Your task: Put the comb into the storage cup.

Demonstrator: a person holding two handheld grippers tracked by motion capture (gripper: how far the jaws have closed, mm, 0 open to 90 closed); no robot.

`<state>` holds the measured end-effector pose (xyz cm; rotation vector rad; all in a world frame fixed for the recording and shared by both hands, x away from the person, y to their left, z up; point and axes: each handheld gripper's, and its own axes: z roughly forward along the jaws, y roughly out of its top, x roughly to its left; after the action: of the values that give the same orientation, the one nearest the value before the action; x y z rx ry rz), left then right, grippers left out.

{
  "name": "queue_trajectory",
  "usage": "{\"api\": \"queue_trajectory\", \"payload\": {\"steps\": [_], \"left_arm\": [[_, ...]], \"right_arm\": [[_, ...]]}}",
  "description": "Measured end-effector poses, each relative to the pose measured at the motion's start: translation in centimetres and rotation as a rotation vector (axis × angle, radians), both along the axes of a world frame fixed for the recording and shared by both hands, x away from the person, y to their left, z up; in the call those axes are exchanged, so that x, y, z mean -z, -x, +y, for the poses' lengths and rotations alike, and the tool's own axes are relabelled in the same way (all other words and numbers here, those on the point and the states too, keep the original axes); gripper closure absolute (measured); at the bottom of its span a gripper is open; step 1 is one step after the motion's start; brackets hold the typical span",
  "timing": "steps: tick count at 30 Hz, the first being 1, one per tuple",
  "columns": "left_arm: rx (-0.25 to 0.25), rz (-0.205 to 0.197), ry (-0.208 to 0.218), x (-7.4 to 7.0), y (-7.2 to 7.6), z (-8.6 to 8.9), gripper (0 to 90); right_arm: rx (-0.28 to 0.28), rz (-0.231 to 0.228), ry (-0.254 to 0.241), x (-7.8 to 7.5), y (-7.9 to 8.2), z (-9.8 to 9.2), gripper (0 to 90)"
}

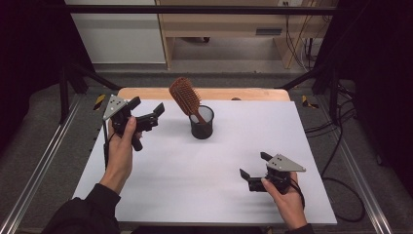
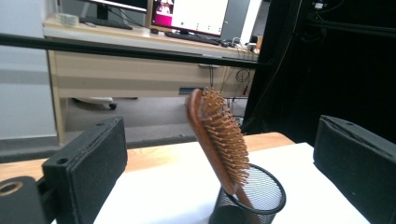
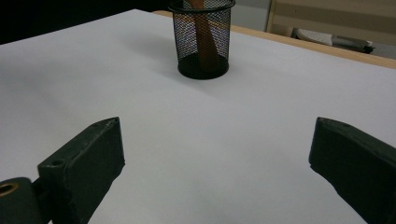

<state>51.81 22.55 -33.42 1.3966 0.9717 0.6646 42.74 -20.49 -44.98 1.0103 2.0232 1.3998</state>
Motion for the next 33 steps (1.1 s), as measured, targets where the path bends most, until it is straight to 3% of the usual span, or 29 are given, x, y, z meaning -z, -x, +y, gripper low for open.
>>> {"api": "queue_trajectory", "payload": {"steps": [4, 10, 24, 33], "left_arm": [[-0.014, -0.01, -0.042, -0.3, 0.6, 0.6, 3.1], [0.005, -0.04, -0.107, -0.8, 2.0, 0.8, 2.4], [-0.01, -0.098, -0.086, -2.2, 4.7, 4.1, 1.7], [-0.009, -0.098, -0.101, -2.0, 5.9, 5.7, 1.5]], "right_arm": [[0.0, 0.0, 0.003, 0.0, 0.0, 0.0, 3.8], [0.008, -0.014, 0.004, -0.1, 0.1, -0.3, 4.0], [0.037, -0.067, 0.014, -0.3, 0.4, -1.1, 4.5], [0.046, -0.089, 0.034, -0.2, 0.5, -1.0, 4.4]]}}
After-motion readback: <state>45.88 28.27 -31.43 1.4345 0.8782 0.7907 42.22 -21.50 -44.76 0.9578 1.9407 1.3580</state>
